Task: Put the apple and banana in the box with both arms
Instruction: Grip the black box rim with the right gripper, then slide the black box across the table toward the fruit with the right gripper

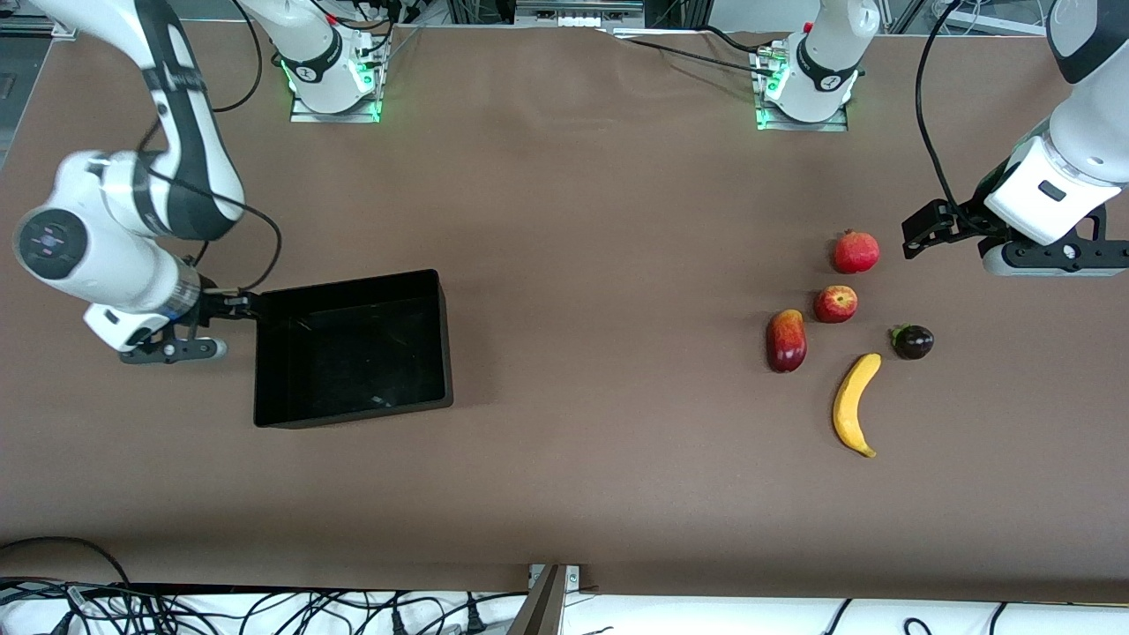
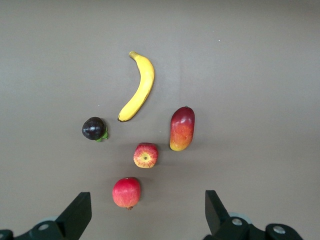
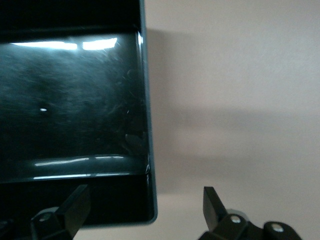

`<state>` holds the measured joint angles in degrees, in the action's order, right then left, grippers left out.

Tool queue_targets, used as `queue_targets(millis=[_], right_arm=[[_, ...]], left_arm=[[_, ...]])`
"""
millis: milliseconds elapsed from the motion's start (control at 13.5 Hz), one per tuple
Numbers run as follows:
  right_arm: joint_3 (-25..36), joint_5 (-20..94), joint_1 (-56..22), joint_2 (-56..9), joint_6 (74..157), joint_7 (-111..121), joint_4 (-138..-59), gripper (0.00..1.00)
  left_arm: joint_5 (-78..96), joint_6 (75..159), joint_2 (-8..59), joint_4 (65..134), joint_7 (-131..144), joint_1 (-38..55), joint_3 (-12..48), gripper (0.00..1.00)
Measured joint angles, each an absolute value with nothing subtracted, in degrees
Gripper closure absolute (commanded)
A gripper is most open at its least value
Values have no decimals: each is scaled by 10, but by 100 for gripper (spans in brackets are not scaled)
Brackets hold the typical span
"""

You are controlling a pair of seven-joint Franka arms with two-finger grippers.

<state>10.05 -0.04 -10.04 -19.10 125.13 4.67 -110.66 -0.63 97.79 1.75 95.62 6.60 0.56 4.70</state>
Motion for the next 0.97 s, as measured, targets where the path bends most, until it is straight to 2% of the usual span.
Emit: queue_targets(millis=[74, 223, 446, 966], right_arm=[[100, 11, -99, -200, 1277, 54, -1122, 12], [101, 38, -95, -222, 1318, 77, -1146, 39], [101, 54, -86, -248, 1340, 98, -1150, 100], [92, 57, -88, -248, 1335, 111, -1107, 100]], left_arm=[[-6, 978, 18, 956, 66, 6, 47, 0], [-6, 978, 18, 956, 66, 6, 47, 0], [-6, 977, 18, 956, 66, 6, 47, 0], [-6, 977, 18, 956, 66, 6, 47, 0]])
